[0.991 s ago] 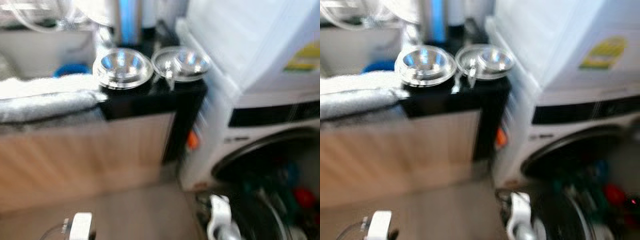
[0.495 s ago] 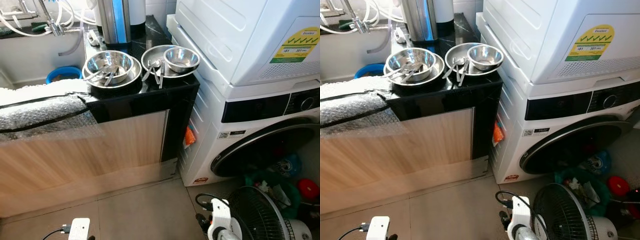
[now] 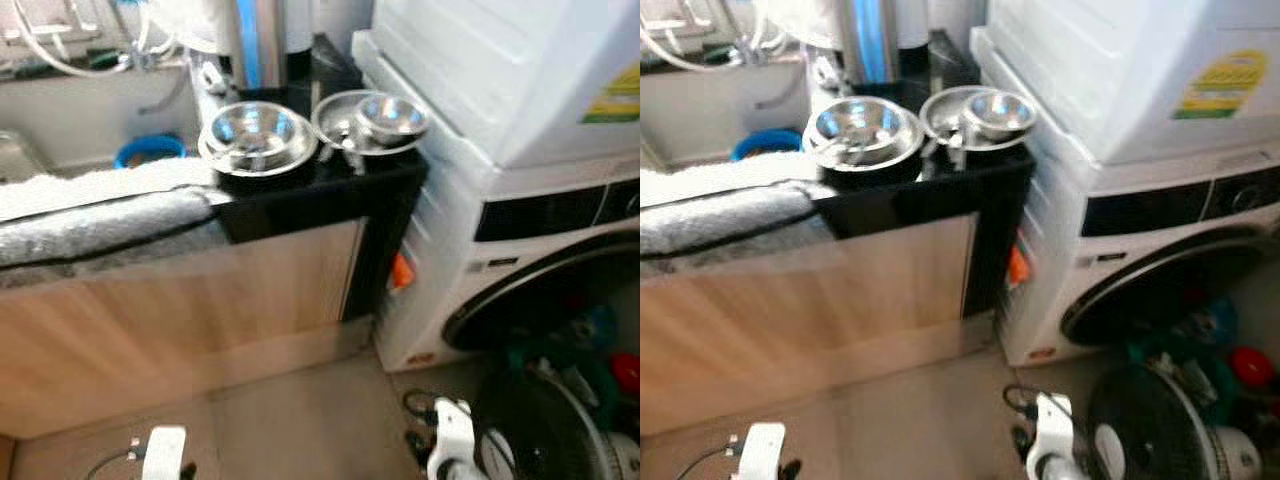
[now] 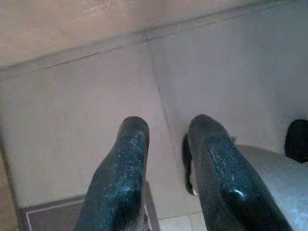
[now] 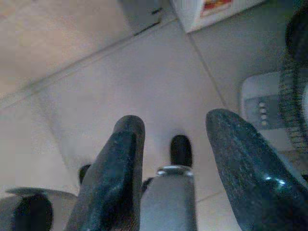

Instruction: Kitchen organization

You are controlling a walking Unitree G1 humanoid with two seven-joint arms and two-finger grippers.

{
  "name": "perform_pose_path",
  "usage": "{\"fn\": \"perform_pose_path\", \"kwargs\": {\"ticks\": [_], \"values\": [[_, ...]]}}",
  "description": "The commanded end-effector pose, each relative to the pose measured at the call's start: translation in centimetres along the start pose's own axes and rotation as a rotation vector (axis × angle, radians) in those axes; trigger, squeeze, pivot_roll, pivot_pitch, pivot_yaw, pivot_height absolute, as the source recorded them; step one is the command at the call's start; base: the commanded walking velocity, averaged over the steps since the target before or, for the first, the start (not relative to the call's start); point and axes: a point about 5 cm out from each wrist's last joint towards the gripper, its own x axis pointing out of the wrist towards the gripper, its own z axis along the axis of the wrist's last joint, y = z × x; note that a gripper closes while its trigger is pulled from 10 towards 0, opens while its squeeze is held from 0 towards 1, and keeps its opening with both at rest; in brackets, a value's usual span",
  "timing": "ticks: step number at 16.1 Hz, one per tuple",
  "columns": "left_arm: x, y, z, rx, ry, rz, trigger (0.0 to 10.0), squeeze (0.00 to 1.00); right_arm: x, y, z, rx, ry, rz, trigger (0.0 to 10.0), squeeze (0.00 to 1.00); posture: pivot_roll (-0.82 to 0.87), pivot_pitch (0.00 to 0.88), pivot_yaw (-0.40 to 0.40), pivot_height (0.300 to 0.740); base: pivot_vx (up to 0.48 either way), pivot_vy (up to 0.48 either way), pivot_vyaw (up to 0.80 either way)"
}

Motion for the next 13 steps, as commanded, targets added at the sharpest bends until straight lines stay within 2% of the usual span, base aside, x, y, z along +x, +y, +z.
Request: {"fn": "perform_pose_path", "kwargs": {"ticks": [1,3,9,10,13], "values": [[-0.5,0.5,-1.5,-0.008,0.054,0.011,10.0,0.00,0.1,0.6,0.0,0.007,-0.008,0.014,10.0,0.00,0.02,0.108,-0.018,0.740,0.000,0.244,0.00],[-0.5,0.5,-1.5,-0.007,0.054,0.012,10.0,0.00,0.1,0.6,0.0,0.006,-0.007,0.014,10.0,0.00,0.03,0.107,-0.018,0.740,0.000,0.240,0.00],[-0.5,0.5,-1.5,-0.006,0.054,0.011,10.0,0.00,0.1,0.7,0.0,0.011,-0.010,0.014,10.0,0.00,0.03,0.104,-0.016,0.740,0.000,0.000,0.00],[-0.5,0.5,-1.5,-0.008,0.054,0.011,10.0,0.00,-0.1,0.4,-0.6,0.019,0.011,0.006,10.0,0.00,0.03,0.104,-0.016,0.740,0.000,0.000,0.00],[-0.5,0.5,-1.6,-0.007,0.055,0.012,10.0,0.00,-0.2,0.2,-1.0,0.019,0.028,0.002,10.0,0.00,0.03,0.102,-0.016,0.740,0.000,0.000,-0.62]]}}
